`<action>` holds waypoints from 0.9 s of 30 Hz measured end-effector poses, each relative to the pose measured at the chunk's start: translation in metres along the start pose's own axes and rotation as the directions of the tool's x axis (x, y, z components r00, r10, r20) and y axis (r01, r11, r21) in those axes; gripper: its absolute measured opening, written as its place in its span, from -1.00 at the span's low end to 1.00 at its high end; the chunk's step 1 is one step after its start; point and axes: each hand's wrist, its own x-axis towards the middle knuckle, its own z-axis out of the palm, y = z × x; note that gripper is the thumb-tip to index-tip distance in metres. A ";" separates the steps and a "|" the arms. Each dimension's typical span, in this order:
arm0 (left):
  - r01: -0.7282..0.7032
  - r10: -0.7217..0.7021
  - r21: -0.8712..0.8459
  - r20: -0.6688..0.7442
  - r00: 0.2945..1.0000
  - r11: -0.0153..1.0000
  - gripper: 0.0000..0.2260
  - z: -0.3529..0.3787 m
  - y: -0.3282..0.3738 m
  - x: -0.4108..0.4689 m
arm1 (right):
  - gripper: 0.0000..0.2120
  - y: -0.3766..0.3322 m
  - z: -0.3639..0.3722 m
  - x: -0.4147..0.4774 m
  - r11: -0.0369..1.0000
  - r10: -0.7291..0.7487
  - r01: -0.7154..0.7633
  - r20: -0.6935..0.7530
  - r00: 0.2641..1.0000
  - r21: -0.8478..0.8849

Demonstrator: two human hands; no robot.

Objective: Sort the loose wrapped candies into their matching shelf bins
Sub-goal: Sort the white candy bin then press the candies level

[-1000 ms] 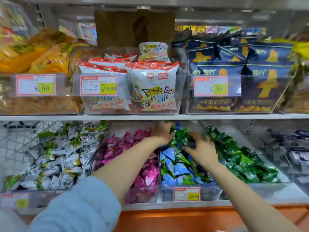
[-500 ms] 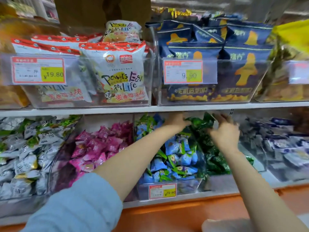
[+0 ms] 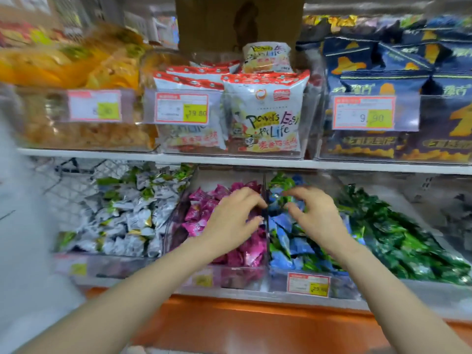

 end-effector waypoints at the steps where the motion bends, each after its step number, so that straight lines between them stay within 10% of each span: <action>1: 0.049 -0.048 0.025 -0.039 0.998 0.998 -0.81 -0.012 -0.013 -0.012 | -0.77 -0.015 0.009 0.002 0.998 -0.056 0.056 0.027 0.998 0.014; 11: 0.459 -0.399 0.107 -0.348 0.848 0.882 -0.83 -0.078 -0.115 -0.093 | -0.76 -0.090 0.073 0.000 0.926 -0.375 0.358 0.187 0.908 0.121; 21: 0.652 -0.581 0.099 -0.367 0.726 0.752 -0.75 -0.115 -0.186 -0.121 | -0.76 -0.168 0.125 0.053 0.904 -0.399 0.359 0.154 0.904 0.234; 27: 0.692 -0.651 -0.019 -0.359 0.669 0.722 -0.76 -0.123 -0.210 -0.124 | -0.62 -0.225 0.159 0.130 0.958 -0.287 0.270 0.395 0.873 0.100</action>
